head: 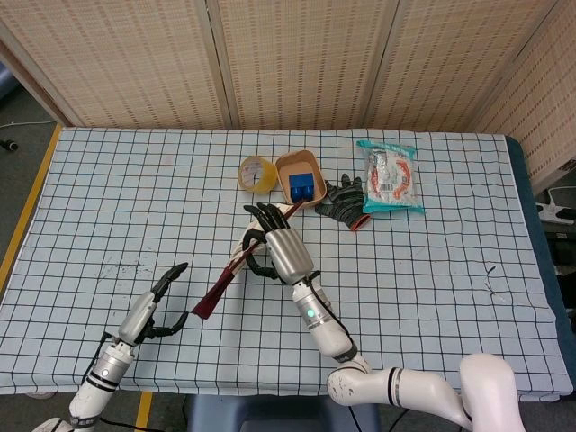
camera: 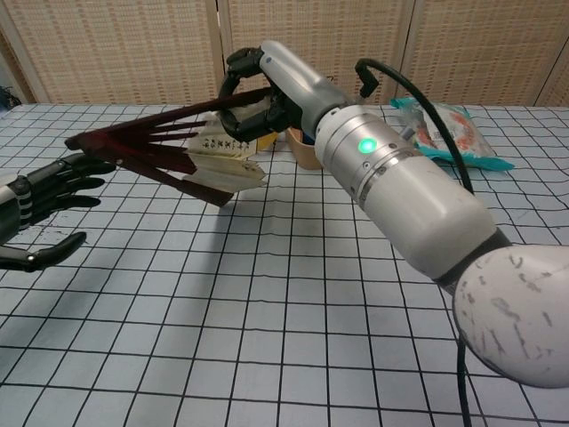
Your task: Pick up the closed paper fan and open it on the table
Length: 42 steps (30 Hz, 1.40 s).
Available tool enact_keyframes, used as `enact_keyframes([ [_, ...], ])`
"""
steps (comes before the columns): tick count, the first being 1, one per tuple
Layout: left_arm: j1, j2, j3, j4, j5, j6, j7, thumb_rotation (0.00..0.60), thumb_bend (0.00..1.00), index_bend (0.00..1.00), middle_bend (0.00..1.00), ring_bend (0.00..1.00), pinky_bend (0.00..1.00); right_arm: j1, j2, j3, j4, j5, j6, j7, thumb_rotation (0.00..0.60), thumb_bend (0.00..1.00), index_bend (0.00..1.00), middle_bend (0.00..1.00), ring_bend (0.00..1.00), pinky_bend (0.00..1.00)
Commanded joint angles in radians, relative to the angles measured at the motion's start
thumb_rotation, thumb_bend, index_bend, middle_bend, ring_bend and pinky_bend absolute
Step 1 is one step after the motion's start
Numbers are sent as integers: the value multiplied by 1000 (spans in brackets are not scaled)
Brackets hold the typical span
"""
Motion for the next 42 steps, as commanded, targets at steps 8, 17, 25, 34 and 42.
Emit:
enact_keyframes([
  [8,-19,-101,-58,-116,-75,-15,90,600,430,0,0,0,95,43,-24,43,-33,52,33,-31,600,625,645,82,0,0],
  [17,-30,-239,-149,40,-120,57,287,600,417,97,0,0,97,83,-55,62,-33,85,49,-40,600,638,644,82,0,0],
  [25,-33,-306,-214,92,-160,117,329,600,447,277,0,0,102,88,-46,53,-49,82,67,-44,600,638,641,82,0,0],
  [34,-31,-316,-207,151,-156,135,319,600,490,367,0,0,110,56,30,28,-101,49,96,-43,600,639,635,82,0,0],
  [42,-37,-314,-211,194,-161,136,308,600,485,359,0,0,110,5,135,-4,-172,8,127,-42,600,638,627,82,0,0],
])
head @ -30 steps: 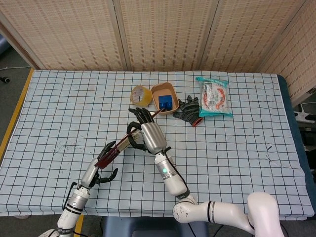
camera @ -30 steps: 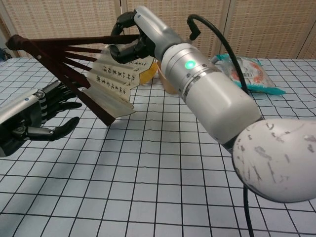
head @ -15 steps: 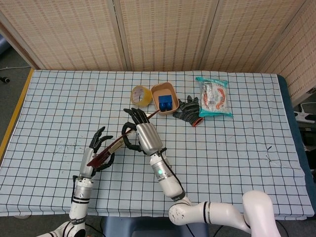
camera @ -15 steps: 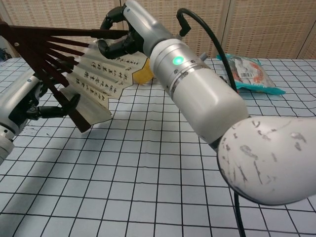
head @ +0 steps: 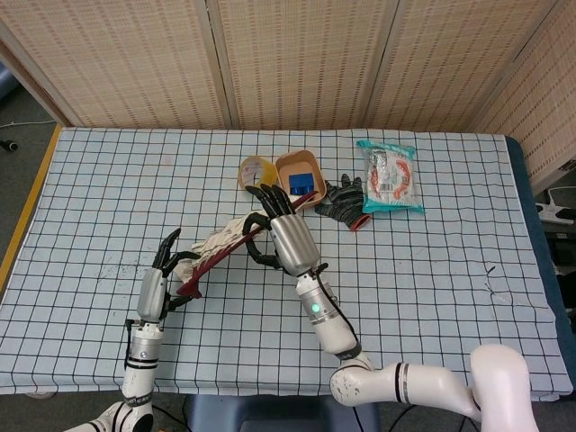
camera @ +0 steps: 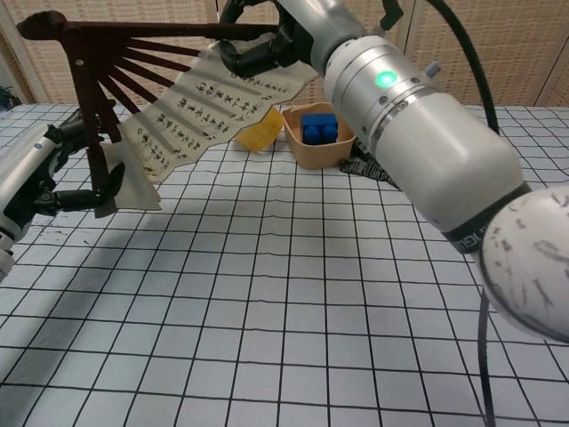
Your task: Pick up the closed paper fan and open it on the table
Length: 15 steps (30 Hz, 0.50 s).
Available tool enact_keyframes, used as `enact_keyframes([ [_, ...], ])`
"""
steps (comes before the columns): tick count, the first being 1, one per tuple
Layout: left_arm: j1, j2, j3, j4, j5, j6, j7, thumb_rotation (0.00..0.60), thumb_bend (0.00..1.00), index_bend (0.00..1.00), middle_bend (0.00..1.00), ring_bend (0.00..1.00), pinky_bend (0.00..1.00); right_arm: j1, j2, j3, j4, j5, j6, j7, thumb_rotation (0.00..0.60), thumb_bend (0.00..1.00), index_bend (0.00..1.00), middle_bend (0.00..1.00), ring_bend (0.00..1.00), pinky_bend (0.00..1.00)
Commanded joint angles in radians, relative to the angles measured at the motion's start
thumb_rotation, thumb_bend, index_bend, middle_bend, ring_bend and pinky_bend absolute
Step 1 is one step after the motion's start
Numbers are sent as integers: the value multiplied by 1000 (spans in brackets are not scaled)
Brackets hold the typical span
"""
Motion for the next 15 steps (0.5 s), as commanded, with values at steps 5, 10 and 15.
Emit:
enact_keyframes([
  [5,-7,4,-6,20,-9,-5,-1,600,487,357,0,0,110,-51,91,-41,-58,-38,27,2,600,638,626,82,0,0],
  [10,-6,7,-7,34,-16,-6,-9,600,485,355,4,0,110,-83,145,-70,-87,-63,44,7,600,638,625,82,0,0],
  [15,-7,10,-13,57,-17,6,-19,600,483,352,8,0,109,-114,194,-100,-116,-101,74,0,600,638,621,82,0,0],
])
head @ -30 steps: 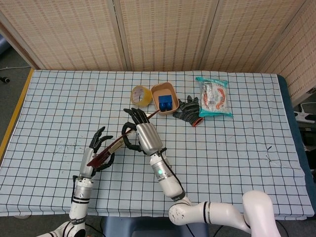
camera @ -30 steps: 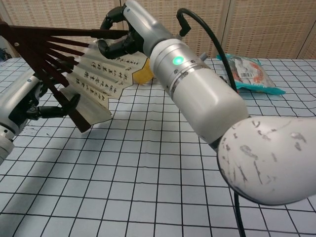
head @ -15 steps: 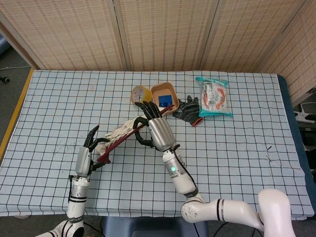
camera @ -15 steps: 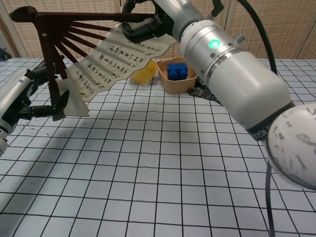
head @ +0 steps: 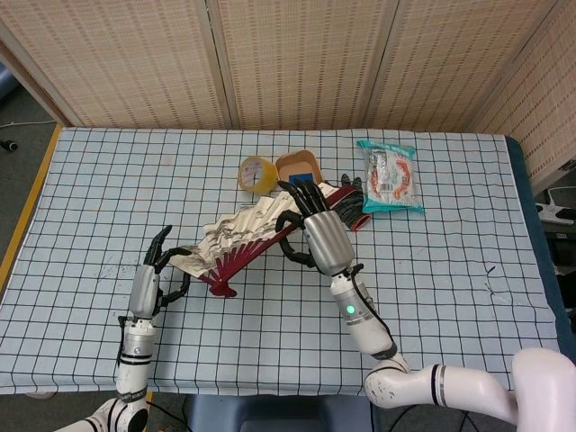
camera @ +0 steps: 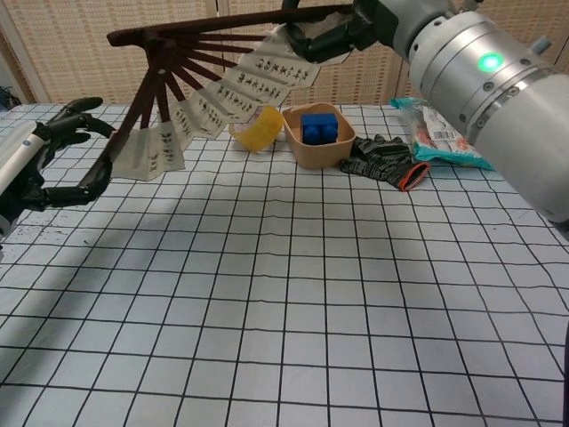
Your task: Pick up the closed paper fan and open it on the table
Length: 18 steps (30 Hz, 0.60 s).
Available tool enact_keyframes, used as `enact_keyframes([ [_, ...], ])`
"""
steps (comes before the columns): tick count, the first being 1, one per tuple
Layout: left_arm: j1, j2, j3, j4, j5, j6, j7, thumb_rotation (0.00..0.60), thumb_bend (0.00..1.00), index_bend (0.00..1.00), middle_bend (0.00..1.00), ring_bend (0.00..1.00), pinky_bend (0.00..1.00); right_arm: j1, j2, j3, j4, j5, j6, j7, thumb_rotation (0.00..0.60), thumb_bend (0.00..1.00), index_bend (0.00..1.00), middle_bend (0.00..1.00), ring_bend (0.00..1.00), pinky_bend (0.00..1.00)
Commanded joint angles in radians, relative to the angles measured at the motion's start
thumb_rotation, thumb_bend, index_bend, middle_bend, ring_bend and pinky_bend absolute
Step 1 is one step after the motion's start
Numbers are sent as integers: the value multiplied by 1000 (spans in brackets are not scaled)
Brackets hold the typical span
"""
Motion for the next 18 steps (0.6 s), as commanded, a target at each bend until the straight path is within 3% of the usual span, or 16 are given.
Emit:
enact_keyframes([
  [1,-1,2,-4,9,-3,3,-8,600,483,350,10,0,109,-20,25,-20,-17,-22,19,-6,600,638,620,82,0,0],
  [11,13,-7,11,39,-9,4,-36,600,483,315,16,0,109,-67,56,-63,-45,-56,73,-32,600,641,617,82,0,0],
  [18,23,33,33,-9,5,-1,-67,600,480,290,16,0,109,-9,8,9,-68,32,34,-114,600,641,617,82,0,0],
])
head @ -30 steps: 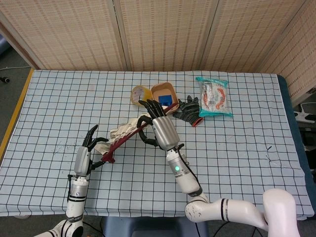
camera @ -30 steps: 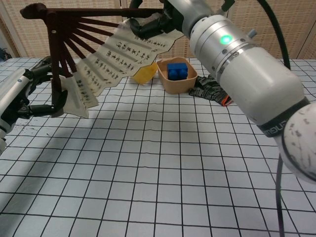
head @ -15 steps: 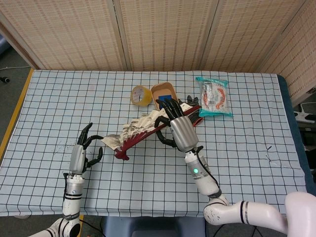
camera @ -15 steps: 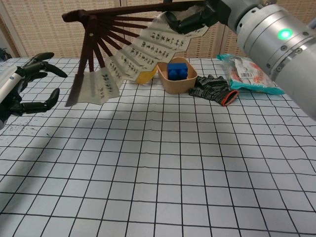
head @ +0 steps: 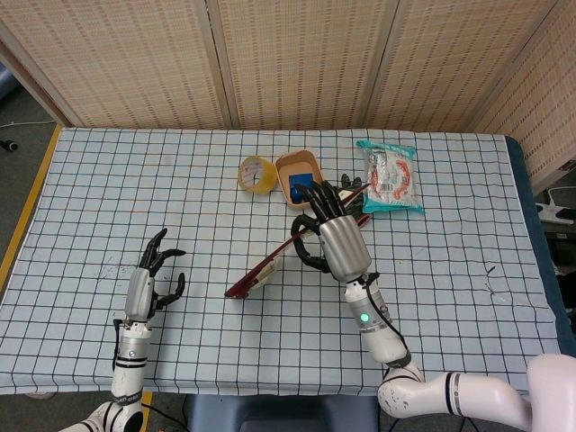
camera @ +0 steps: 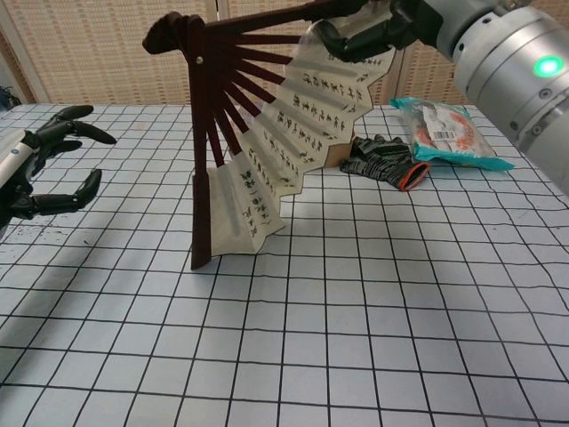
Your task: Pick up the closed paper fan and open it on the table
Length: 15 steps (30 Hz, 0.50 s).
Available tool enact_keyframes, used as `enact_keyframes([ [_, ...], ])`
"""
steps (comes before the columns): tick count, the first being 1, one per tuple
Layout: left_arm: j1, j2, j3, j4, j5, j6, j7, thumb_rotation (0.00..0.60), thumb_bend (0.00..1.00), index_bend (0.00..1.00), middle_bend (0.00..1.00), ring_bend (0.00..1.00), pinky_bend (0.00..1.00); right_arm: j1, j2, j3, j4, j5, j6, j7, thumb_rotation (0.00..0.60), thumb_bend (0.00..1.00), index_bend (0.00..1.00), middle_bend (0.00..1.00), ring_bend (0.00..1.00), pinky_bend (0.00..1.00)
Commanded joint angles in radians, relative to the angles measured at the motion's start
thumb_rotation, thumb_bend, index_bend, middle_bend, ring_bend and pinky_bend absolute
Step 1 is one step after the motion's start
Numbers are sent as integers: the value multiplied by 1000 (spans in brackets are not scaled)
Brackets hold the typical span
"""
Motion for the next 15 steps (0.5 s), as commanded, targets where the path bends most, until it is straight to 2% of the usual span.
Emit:
enact_keyframes([
  [1,6,34,12,-37,7,-7,-15,600,480,272,15,0,109,29,-25,40,-16,52,-17,-42,600,641,617,82,0,0],
  [4,6,66,14,-48,11,-12,-19,600,479,219,16,0,109,42,-49,69,4,37,9,-12,600,643,617,82,0,0],
  [10,2,121,-11,-48,-19,-45,-54,600,477,191,28,0,109,147,-157,134,149,2,11,32,600,651,617,82,0,7],
  [13,2,134,-26,-27,-35,-50,-66,600,477,191,28,0,109,220,-234,179,249,-22,38,31,600,653,617,82,0,7],
  [15,-1,145,-37,-15,-46,-61,-76,600,477,191,29,0,109,285,-304,222,355,-69,95,64,600,665,617,82,0,8],
])
